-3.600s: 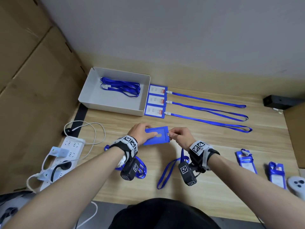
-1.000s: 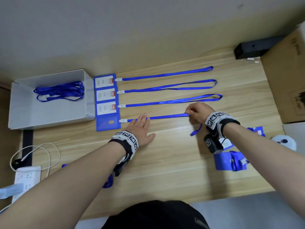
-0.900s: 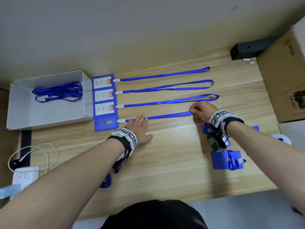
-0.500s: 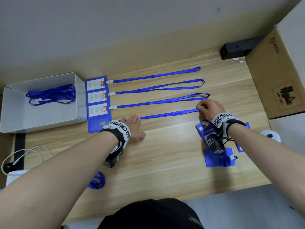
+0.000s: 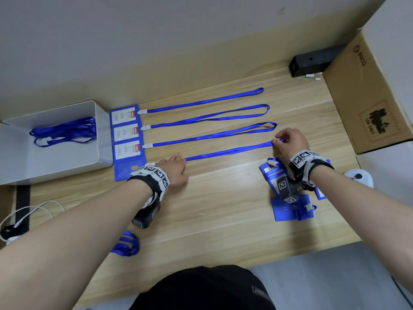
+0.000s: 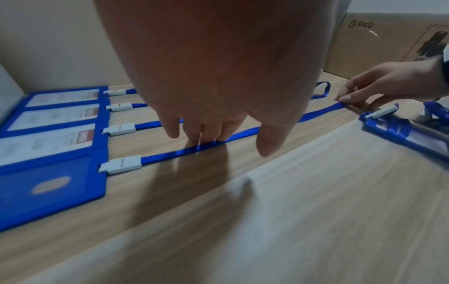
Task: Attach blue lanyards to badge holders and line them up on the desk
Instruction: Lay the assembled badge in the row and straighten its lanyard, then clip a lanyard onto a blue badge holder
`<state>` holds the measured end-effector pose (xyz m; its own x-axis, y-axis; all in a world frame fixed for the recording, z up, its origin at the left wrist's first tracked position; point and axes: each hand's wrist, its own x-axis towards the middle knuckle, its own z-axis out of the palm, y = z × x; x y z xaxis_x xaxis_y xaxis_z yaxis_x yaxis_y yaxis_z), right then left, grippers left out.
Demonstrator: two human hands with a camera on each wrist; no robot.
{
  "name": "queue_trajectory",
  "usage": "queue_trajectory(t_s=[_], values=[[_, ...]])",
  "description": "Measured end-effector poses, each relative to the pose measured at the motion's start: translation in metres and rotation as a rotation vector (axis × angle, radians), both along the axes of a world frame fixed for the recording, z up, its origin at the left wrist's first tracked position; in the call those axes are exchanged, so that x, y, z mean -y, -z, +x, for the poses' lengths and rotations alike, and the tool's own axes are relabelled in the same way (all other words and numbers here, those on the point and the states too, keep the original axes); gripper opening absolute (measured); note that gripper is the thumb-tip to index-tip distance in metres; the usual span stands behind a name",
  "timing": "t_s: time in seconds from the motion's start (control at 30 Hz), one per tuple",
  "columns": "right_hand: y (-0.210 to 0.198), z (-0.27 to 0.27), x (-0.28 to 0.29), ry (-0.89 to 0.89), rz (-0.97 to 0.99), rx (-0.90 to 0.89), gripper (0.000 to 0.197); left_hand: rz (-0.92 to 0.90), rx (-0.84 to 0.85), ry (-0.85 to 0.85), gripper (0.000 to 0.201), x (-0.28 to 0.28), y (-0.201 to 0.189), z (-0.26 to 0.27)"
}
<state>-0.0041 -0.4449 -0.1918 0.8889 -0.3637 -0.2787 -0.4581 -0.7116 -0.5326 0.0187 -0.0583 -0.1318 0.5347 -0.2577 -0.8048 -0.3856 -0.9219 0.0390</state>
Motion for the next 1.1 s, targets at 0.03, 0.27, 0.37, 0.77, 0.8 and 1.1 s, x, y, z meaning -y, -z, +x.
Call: queue_trajectory(t_s=[0.03, 0.27, 0.37, 0.77, 0.8, 1.1], values=[[0.0, -0.002, 0.0, 0.016, 0.016, 0.011, 0.019, -0.022, 0.017, -0.027, 0.067, 0.0, 0.0, -0.001], [-0.009, -0.024, -0.005, 0.161, 0.169, 0.024, 0.035, -0.106, 0.108, -0.058, 0.059, 0.015, -0.001, -0.018], [-0.016, -0.039, -0.007, 0.17, 0.141, -0.016, 0.043, -0.173, 0.125, -0.051, 0.055, 0.026, -0.006, -0.03], [-0.025, -0.072, -0.051, -0.072, 0.02, -0.231, 0.056, -0.321, 0.105, -0.04, 0.05, 0.041, -0.015, -0.057], [-0.025, -0.074, -0.059, -0.109, 0.004, -0.232, 0.055, -0.328, 0.103, -0.051, 0.047, 0.039, -0.014, -0.06], [-0.025, -0.092, -0.152, -0.28, 0.161, -0.345, 0.028, -0.411, 0.124, -0.192, 0.042, -0.007, 0.007, -0.107]])
